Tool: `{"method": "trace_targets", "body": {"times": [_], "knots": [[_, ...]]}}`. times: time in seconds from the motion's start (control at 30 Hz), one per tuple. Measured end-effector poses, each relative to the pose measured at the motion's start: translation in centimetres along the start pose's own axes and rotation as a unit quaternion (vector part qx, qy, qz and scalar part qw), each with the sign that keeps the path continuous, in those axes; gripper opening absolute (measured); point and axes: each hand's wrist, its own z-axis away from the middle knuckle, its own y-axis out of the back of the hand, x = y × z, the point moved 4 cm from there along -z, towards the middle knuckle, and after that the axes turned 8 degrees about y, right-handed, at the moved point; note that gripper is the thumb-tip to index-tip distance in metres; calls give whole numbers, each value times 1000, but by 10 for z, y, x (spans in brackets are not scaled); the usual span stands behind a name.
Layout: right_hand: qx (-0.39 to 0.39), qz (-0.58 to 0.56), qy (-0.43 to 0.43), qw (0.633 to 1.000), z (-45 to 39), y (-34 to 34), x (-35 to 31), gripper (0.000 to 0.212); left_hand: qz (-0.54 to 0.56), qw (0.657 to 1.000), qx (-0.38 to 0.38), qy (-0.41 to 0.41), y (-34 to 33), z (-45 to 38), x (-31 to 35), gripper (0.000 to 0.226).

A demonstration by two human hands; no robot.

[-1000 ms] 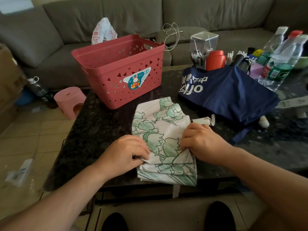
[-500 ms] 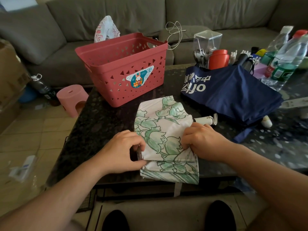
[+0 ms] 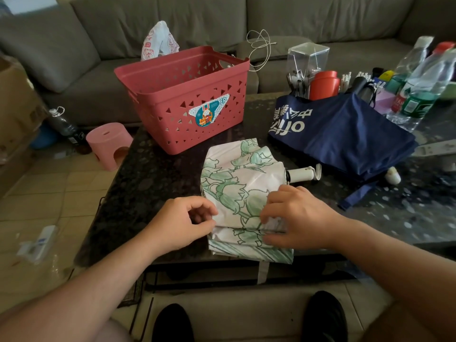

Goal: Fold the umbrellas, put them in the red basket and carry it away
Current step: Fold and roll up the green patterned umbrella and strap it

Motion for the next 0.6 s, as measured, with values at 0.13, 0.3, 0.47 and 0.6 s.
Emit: {"method": "trace_targets", "body": {"times": [0.13,0.3,0.47,0.6], "knots": [[17,44,35,998,-8,-11,-16,19,3,1000,1,-6,2,1,-2,26],[43,81,46,995,-13,-16,-17,11,48,999,-11,22,2,1,-5,22],[33,70,51,996,-15,-15,-16,11,86,995,-30,33,2,3,-9,28],[-3,50,58,997,-17,-15,-17,9,40,998,-40,10,0,4,-12,32]]}}
